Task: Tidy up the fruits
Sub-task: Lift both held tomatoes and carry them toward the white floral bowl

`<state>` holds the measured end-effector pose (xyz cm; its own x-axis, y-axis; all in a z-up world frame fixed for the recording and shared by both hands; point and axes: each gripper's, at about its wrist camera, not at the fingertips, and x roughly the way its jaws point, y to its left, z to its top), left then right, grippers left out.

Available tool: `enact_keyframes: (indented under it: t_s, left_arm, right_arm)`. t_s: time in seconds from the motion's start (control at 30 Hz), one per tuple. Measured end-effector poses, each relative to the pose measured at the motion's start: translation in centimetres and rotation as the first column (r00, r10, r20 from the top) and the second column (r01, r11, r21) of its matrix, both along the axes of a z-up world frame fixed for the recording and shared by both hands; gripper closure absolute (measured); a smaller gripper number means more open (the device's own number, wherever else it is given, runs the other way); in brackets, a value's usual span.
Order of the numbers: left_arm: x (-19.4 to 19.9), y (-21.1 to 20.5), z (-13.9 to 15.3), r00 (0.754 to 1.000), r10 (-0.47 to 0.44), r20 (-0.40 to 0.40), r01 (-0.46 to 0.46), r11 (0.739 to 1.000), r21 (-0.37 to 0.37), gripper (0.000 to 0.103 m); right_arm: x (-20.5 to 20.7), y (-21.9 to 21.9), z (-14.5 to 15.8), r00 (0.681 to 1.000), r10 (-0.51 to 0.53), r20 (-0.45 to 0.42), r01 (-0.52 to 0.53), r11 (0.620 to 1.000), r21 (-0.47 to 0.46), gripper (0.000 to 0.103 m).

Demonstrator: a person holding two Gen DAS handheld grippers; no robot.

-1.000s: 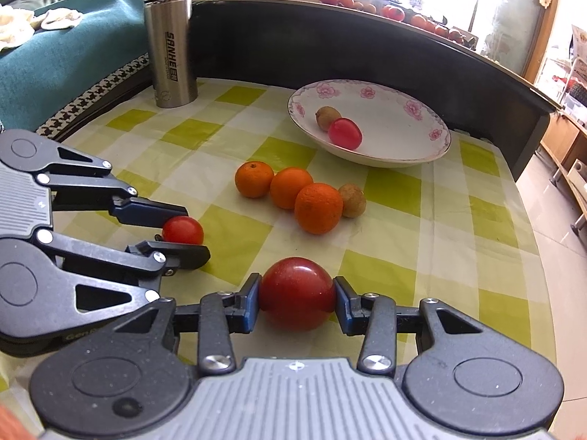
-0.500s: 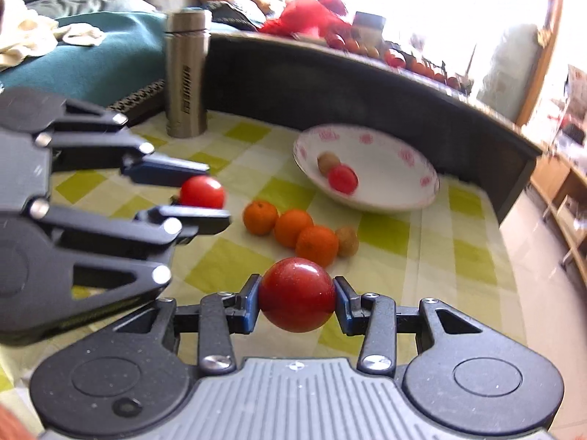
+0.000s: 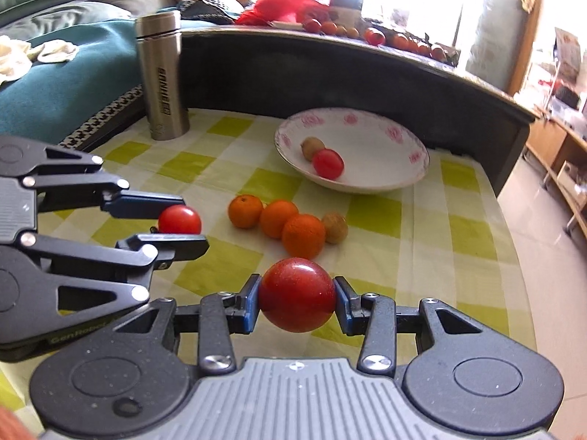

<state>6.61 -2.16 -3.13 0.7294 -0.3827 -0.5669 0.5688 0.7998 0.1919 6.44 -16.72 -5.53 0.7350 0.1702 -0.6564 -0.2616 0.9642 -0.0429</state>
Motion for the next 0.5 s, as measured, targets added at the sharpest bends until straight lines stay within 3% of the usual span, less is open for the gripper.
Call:
enact_keyframes:
  t_s: [0.27, 0.5]
  left_arm:
    - [1.3, 0.4, -0.2, 0.994, 0.033, -0.106, -0.037, 0.999, -0.032, 0.068]
    - [1.6, 0.4, 0.6, 0.992, 0.042, -0.121, -0.051, 0.996, -0.07, 0.068]
  right_arm:
    - [0.6, -0.2, 0.2, 1.0, -0.021, -0.023, 0.022, 1.0, 0.016, 0.057]
    - [1.1, -0.1, 1.0, 1.0, -0.03, -0.006, 0.03, 0.999, 0.023, 0.057]
